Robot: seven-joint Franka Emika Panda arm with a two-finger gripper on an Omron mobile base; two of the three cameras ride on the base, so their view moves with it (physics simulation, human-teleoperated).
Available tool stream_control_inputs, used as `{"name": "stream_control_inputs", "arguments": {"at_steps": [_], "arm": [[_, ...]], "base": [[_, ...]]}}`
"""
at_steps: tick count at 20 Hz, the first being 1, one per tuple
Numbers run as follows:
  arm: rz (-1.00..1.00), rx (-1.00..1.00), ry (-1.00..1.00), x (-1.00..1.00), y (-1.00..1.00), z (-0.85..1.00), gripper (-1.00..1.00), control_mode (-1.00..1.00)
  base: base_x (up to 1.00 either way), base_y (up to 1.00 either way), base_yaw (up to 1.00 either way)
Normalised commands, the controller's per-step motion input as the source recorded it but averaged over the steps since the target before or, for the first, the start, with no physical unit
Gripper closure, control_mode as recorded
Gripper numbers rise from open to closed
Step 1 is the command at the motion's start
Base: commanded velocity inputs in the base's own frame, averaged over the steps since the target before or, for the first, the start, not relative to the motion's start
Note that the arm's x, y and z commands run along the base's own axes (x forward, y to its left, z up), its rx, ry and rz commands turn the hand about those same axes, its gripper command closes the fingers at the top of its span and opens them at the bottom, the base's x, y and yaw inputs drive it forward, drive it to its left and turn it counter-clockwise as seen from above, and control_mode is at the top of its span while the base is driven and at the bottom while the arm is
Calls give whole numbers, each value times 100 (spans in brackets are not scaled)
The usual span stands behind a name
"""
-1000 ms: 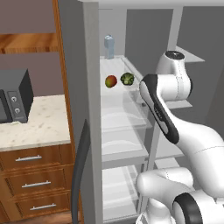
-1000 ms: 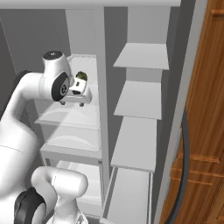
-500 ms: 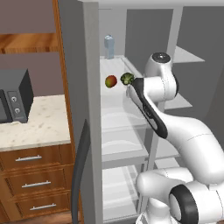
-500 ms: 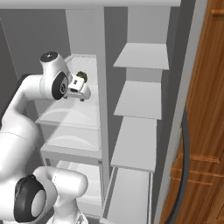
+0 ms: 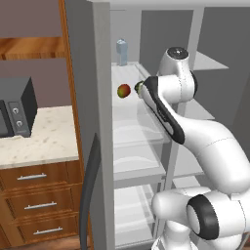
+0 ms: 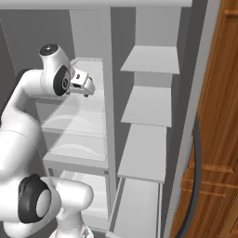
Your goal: Take the mango and broccoli from the fridge shelf and place them in the freezer drawer to begin freezing them.
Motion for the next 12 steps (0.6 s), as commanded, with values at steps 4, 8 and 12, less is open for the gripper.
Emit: {"name": "stream_control_inputs", "arguments": {"at_steps": [4, 8, 12], "arm": [[0, 0, -4, 23, 18, 4, -100, -100], [0, 0, -4, 18, 5, 2, -100, -100], [0, 0, -4, 34, 1, 17, -100, -100]], "base": [[0, 0, 0], [0, 0, 0], [0, 0, 0]]}}
